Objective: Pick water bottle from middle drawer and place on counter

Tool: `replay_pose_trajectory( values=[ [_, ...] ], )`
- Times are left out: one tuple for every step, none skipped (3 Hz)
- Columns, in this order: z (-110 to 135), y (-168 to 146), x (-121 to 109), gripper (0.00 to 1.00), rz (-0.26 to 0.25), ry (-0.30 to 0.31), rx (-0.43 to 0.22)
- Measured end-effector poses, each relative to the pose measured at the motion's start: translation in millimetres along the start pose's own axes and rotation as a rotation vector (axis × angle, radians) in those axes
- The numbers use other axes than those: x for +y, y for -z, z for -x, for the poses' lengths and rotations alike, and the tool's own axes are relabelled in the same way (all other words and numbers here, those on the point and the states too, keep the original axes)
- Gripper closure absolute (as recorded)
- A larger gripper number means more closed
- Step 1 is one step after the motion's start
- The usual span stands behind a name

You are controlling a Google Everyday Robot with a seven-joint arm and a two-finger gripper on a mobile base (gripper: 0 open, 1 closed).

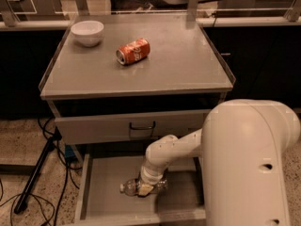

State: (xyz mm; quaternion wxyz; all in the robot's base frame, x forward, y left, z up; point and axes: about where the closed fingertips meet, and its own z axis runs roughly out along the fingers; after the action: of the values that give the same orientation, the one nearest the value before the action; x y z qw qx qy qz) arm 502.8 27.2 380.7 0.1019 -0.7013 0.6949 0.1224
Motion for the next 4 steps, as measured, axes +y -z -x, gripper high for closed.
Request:
replay_pose_trajectory(
  values=[
    [-13,35,-8,1.0,-0.066,-0.051,0.029],
    [-24,81,-15,1.0,-0.146,-0.088,0.069],
    [-21,92,-21,1.0,-0.167,-0.091,0.067],
    [-21,94,-22,1.0,-0.17,-0.092,0.07]
  ],
)
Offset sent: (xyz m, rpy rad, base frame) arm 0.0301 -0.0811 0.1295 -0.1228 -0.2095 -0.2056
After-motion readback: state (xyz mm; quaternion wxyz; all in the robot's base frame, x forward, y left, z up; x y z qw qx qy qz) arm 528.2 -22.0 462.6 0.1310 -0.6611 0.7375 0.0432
